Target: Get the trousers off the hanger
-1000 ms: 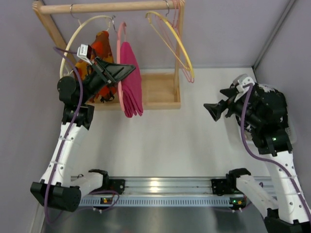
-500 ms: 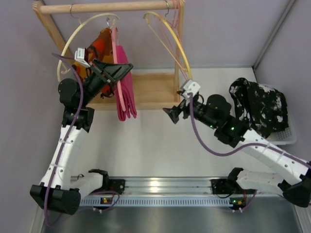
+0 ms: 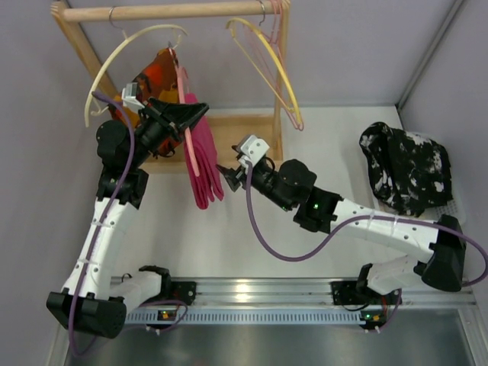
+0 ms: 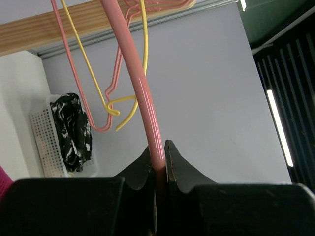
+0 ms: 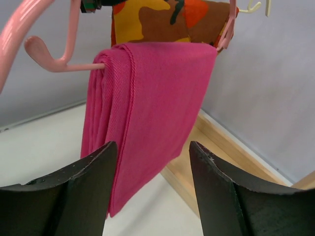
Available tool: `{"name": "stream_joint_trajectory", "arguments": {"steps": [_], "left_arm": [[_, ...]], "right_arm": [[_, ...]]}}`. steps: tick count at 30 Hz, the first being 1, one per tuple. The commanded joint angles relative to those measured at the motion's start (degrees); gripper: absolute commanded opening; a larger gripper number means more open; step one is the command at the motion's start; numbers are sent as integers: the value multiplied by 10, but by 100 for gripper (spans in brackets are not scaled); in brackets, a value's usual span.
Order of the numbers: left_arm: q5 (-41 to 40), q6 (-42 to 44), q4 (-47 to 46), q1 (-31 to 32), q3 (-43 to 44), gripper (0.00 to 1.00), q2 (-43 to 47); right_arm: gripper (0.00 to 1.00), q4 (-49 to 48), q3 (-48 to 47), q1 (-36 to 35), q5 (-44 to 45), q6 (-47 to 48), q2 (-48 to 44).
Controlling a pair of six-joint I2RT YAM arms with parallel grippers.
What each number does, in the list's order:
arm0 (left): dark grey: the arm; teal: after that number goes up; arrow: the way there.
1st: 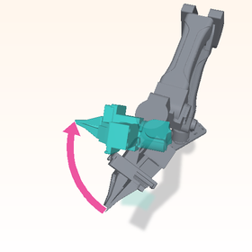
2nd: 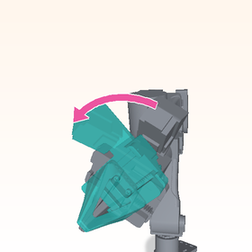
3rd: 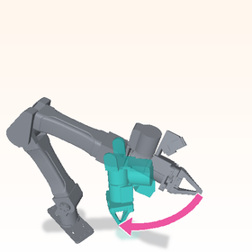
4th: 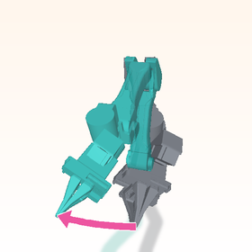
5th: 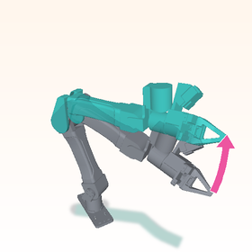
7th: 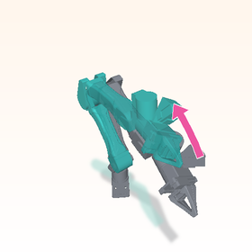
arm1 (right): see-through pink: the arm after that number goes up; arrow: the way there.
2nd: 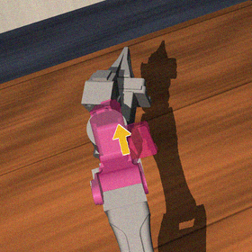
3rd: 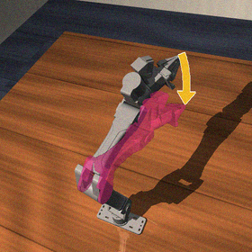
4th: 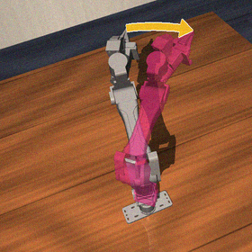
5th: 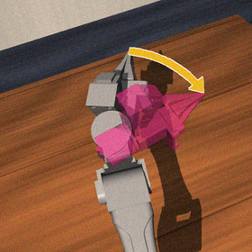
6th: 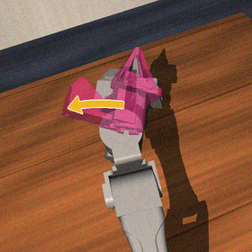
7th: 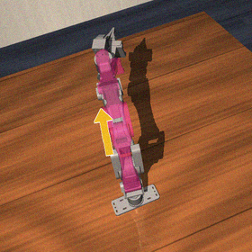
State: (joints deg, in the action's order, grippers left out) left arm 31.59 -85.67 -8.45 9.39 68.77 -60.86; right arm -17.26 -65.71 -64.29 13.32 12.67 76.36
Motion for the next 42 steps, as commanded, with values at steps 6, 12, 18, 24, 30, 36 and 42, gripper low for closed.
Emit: {"name": "stream_joint_trajectory", "arguments": {"steps": [6,12,18,24,30,36,42], "left_arm": [[-19,-13,-96,3,38,0,32],[-18,-11,-96,7,43,0,29],[-16,-9,-96,10,51,0,29],[-15,-13,-96,12,52,0,33],[-12,-13,-96,12,56,0,39],[-11,-11,-96,12,51,0,43],[-10,-14,-96,12,53,0,42]], "right_arm": [[59,-73,-41,-36,-3,0,22],[58,-86,-60,-55,-17,12,50],[45,-113,-88,-56,35,40,96],[40,-124,-102,-53,36,45,119],[33,-125,-109,-39,54,40,126],[31,-125,-91,-35,42,48,106],[25,-126,-81,-31,61,54,107]]}}
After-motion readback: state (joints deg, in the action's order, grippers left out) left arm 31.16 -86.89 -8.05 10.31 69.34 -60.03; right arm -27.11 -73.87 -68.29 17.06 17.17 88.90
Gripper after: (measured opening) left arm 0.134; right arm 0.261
